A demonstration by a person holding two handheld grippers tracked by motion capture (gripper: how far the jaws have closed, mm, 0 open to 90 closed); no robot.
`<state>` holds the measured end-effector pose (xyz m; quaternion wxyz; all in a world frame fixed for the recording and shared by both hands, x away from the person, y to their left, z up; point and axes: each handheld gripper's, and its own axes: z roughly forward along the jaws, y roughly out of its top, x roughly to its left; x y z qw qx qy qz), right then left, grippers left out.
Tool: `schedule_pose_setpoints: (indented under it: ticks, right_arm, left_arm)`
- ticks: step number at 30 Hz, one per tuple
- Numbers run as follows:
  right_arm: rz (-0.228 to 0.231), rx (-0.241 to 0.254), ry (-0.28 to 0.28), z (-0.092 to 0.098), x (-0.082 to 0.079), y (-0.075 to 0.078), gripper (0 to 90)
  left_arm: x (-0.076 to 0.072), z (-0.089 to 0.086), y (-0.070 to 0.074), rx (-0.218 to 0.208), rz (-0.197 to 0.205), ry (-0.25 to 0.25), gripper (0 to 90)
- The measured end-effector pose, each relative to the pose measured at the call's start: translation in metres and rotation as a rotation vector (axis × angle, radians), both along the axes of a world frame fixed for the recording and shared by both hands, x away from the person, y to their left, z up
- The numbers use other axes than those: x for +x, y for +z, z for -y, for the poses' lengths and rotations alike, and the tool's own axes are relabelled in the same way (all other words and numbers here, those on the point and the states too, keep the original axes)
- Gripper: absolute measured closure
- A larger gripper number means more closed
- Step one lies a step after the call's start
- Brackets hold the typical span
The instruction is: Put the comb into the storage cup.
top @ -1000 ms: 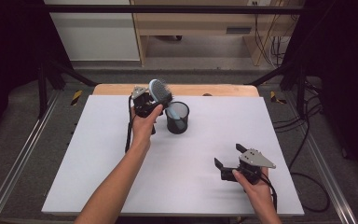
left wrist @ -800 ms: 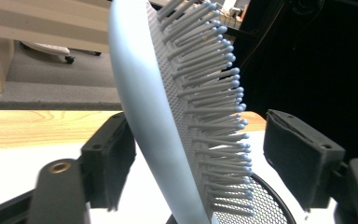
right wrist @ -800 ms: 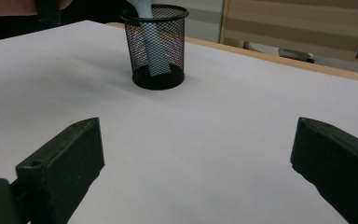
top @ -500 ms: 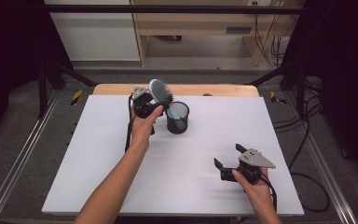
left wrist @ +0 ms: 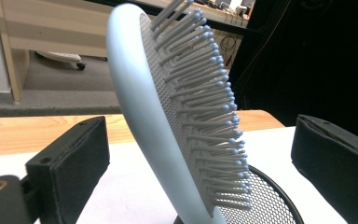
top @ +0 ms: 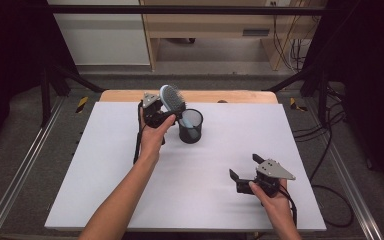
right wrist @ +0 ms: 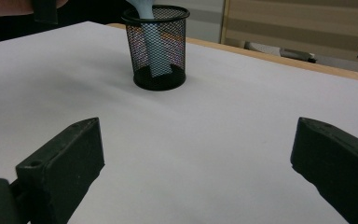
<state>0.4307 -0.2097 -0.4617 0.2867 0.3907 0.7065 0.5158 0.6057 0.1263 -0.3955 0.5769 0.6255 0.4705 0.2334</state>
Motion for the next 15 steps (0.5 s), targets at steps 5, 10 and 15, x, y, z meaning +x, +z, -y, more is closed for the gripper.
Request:
schedule_pose_setpoints:
  ticks: [5, 10, 15]
  right_arm:
    - [0.000, 0.001, 0.000, 0.000, 0.000, 0.000, 2.8]
    - [-0.001, 0.002, -0.001, 0.000, 0.000, 0.000, 2.8]
    - [-0.003, 0.008, -0.003, 0.001, 0.000, 0.000, 2.8]
  left_arm:
    - [-0.007, -0.002, 0.001, 0.025, 0.012, -0.007, 4.4]
    - [-0.013, -0.005, 0.002, 0.048, 0.010, -0.005, 4.2]
    - [-0.020, -0.005, 0.005, 0.053, 0.016, -0.023, 4.0]
